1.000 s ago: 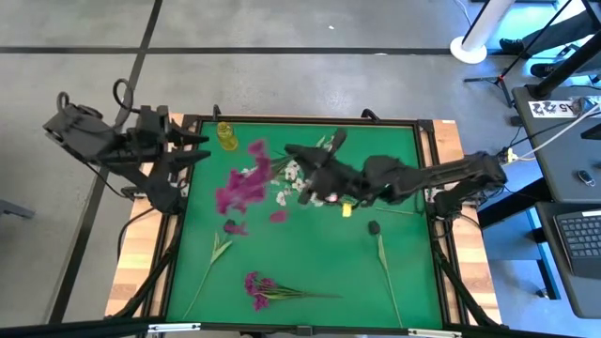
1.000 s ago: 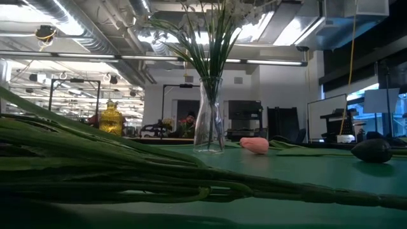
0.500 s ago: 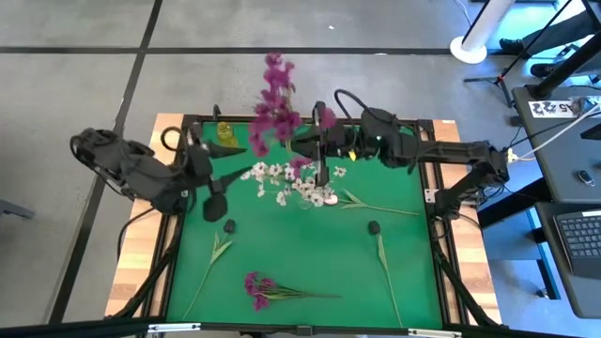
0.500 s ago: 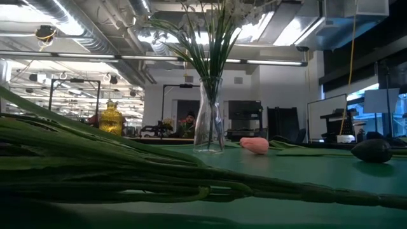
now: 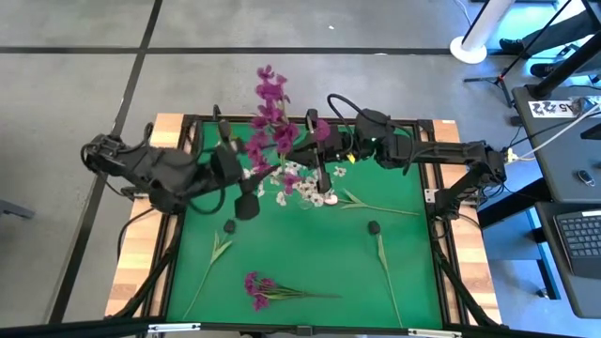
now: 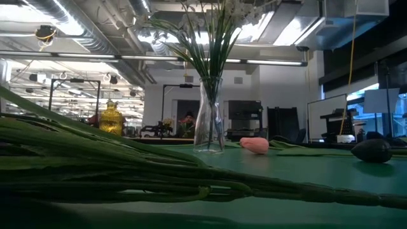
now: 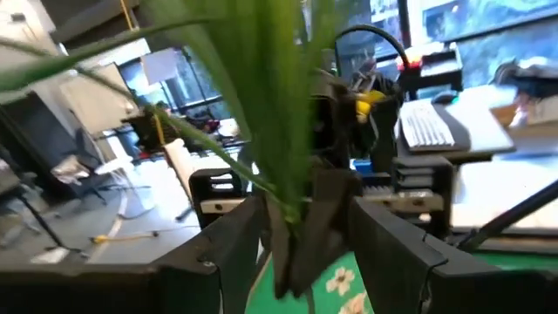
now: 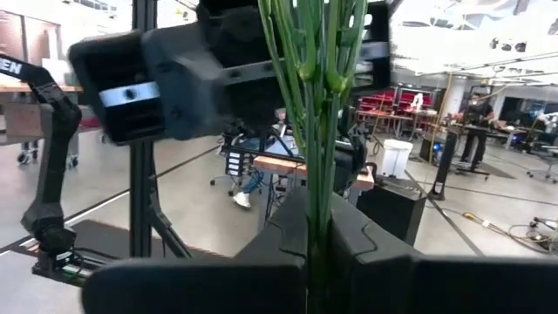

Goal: Sort flowers into vase by color
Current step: Put the top purple flowers into the yellow vase

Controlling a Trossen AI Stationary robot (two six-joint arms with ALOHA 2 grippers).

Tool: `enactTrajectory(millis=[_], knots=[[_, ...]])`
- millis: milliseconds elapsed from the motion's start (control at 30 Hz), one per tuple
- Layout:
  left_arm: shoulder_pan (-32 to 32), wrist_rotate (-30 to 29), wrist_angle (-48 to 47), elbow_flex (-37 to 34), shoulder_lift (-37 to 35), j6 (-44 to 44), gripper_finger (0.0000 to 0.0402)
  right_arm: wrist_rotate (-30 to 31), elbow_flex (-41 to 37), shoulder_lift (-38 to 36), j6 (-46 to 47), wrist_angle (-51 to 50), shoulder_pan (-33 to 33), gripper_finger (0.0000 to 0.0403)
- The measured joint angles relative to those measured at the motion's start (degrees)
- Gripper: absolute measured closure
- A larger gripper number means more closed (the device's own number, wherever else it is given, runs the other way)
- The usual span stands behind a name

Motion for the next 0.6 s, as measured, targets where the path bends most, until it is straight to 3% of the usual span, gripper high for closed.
enactTrajectory(millis=[367,600], knots=[[9.7,17.7,2.5,0.0,0.0,-7.5,0.0229,-0.2,0.0,0.0,-0.1,0.0,0.1,0.0396],[10.7,18.6,2.4,0.0,1.6,-8.4,0.0235,-0.2,0.0,0.0,-0.1,-0.8,0.1,0.0396]])
